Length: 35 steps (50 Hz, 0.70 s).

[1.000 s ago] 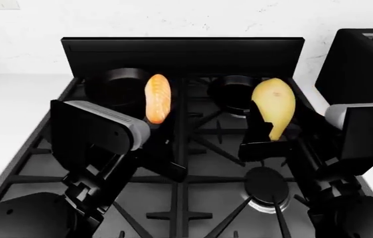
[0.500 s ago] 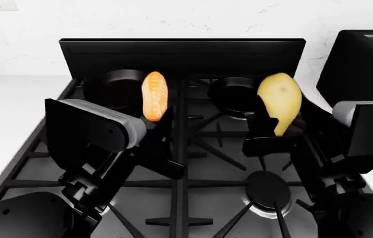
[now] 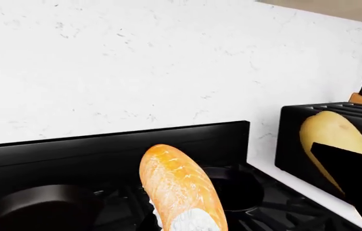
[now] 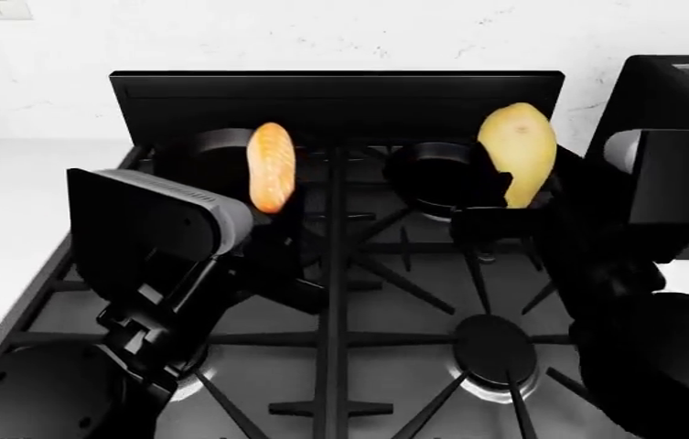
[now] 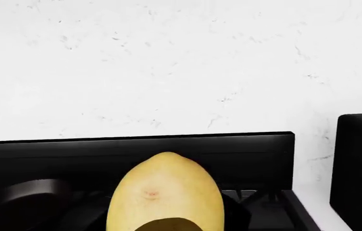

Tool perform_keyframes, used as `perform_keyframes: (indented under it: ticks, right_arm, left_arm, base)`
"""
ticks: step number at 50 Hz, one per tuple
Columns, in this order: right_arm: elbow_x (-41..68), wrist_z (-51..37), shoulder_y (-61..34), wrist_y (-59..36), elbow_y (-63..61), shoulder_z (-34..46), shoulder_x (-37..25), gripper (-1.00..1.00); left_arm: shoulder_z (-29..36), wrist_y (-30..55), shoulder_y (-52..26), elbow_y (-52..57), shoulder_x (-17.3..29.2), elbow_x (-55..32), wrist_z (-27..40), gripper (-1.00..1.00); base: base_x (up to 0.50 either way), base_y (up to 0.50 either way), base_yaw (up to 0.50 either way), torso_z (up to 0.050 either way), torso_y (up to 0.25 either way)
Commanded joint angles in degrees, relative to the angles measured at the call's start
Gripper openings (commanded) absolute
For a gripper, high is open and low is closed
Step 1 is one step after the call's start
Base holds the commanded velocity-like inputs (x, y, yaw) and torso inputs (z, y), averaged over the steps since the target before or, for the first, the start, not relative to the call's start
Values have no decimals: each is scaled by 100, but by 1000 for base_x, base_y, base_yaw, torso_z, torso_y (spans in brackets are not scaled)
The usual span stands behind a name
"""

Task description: Place both pans onto different burners. Then place the potato and the sushi on different pans.

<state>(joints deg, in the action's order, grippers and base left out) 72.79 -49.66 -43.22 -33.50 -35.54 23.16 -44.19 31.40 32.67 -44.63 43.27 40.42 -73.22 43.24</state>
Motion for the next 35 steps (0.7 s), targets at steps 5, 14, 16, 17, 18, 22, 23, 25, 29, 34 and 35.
perform_keyframes:
  ticks: [5,14,16,17,18,22,23,25,29,34,35]
  right_arm:
    - [-233,629,-1754,-1033,1683,623,584,-100]
    - [-846,1330,-2412,-1211,3034,1154,1020,-100]
    - [-983,1477,-2576,-1237,3350,1263,1124,-100]
    - [-1050,1543,-2651,-1254,3482,1321,1164,-100]
    - [-1116,1611,-2725,-1256,3637,1366,1211,-100]
    - [-1278,1752,-2838,-1248,3990,1491,1316,-100]
    - [-1316,1780,-2864,-1240,4081,1516,1348,-100]
    - [-1396,1842,-2919,-1218,4264,1569,1413,-100]
    - [-1609,1981,-2977,-1112,4631,1708,1554,-100]
    - [-1804,2155,-3020,-1001,5038,1867,1747,-100]
    - [-1840,2198,-3041,-978,5137,1894,1786,-100]
  left_arm:
    - [-77,-102,-2,-80,65,-42,-48,-100]
    - [-55,-118,-32,-166,23,20,-131,-100]
    - [-49,-127,-17,-177,18,40,-143,-100]
    - [-48,-131,-12,-182,17,46,-148,-100]
    - [-45,-134,-9,-191,14,51,-154,-100]
    - [-44,-148,-4,-222,16,74,-190,-100]
    - [-43,-157,3,-246,16,91,-214,-100]
    - [-41,-170,13,-275,11,112,-243,-100]
    - [-28,-205,64,-296,4,160,-290,-100]
    - [-28,-225,90,-329,9,164,-319,-100]
    - [-27,-227,90,-333,7,165,-322,-100]
  base:
    - [0,0,0,0,0]
    - [0,0,0,0,1]
    - [0,0,0,0,0]
    - [0,0,0,0,0]
    - [0,0,0,0,0]
    - [0,0,0,0,3]
    - [0,0,0,0,0]
    - [0,0,0,0,0]
    - [0,0,0,0,0]
    - [0,0,0,2,0]
    - [0,0,0,0,10]
